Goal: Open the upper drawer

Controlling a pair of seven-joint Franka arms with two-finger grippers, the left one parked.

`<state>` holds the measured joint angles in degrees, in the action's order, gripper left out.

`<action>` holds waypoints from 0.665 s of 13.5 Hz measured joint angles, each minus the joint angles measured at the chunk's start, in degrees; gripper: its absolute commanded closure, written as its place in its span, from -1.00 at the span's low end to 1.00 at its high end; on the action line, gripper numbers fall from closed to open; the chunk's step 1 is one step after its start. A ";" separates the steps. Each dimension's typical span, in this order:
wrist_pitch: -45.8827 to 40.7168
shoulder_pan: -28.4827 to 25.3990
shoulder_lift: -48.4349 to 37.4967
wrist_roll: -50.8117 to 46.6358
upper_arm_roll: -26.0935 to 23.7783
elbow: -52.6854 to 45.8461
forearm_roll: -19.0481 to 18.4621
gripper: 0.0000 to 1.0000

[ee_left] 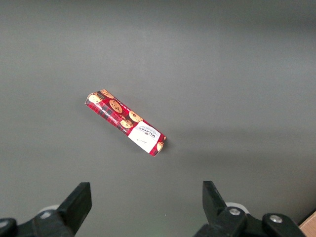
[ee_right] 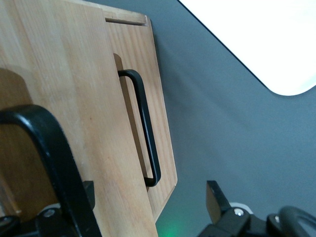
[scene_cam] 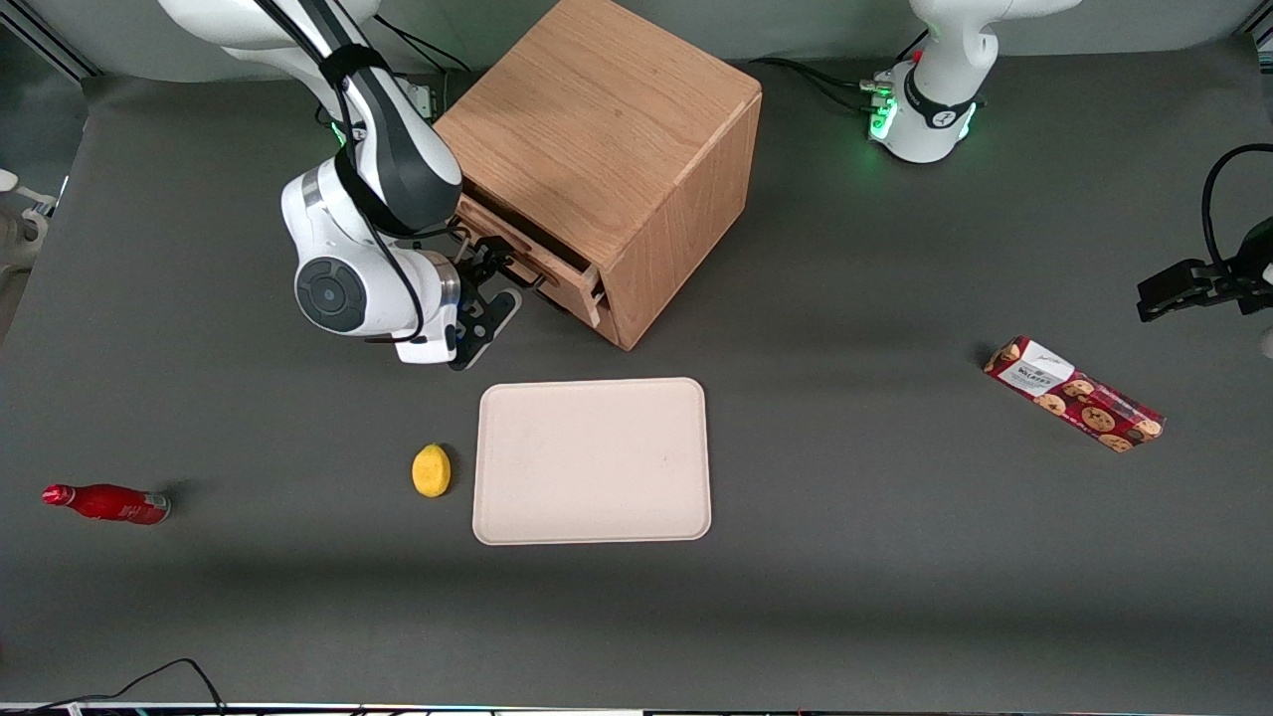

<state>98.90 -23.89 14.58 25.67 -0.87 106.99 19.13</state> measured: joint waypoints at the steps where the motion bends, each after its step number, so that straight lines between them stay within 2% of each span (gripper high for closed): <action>1: 0.00 0.30 0.10 0.33 0.01 -0.18 0.00 -1.00; 9: 0.09 5.70 3.10 5.60 0.37 -3.78 -0.07 -1.00</action>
<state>99.00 -18.19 17.68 31.27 -0.50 103.22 19.05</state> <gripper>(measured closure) 0.000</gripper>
